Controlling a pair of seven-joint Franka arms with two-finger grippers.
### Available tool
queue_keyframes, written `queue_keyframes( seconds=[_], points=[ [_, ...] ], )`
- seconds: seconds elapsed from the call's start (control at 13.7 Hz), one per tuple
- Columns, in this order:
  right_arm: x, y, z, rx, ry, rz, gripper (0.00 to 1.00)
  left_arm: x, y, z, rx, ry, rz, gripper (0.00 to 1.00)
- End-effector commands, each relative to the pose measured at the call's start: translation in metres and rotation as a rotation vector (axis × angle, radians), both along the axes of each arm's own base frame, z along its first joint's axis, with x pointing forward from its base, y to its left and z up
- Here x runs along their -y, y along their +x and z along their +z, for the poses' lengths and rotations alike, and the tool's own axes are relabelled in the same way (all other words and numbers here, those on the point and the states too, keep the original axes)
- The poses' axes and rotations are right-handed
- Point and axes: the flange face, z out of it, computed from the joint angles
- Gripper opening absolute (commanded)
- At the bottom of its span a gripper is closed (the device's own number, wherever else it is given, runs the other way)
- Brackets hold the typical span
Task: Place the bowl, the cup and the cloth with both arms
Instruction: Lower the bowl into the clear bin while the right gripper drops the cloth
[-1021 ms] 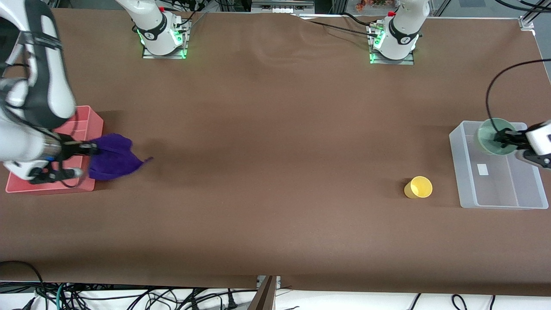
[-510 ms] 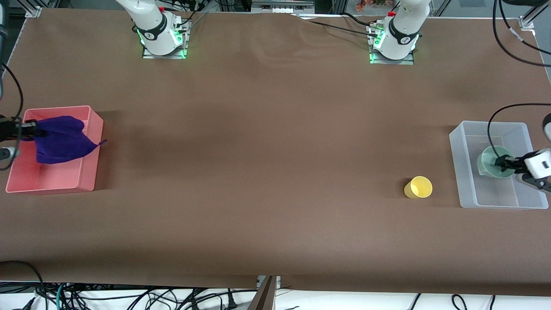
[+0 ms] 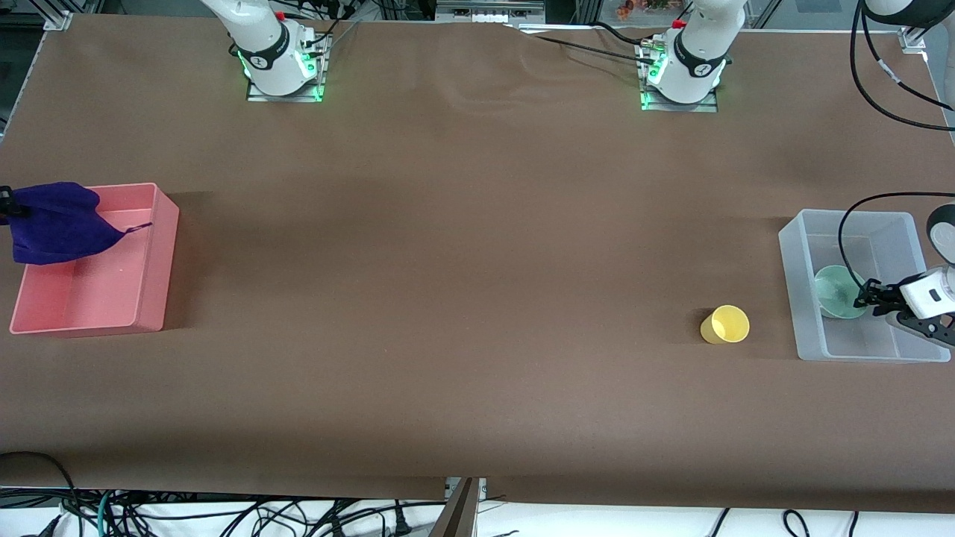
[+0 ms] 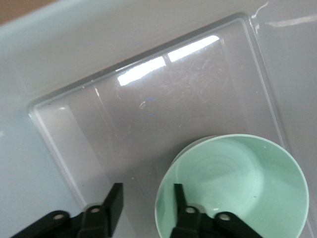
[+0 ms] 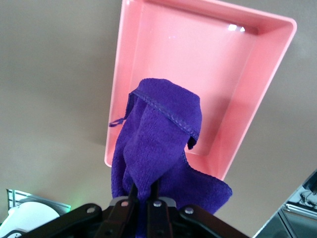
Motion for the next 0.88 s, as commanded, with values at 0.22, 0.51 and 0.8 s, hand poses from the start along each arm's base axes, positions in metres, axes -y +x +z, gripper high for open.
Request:
queue_keyframes(
  seconds=[0.22,0.51,0.8],
  points=[
    [0.019,0.003,-0.023,-0.015,-0.038,0.006,0.00,0.046,0.012,0.129,-0.016,0.034,-0.082,1.00],
    [0.012,0.014,-0.050,-0.006,-0.048,-0.020,0.10,0.149,0.035,0.178,-0.015,0.035,-0.160,1.00],
    [0.008,0.015,-0.050,0.001,-0.047,-0.044,0.99,0.271,0.049,0.182,-0.077,0.055,-0.037,1.00]
  ],
)
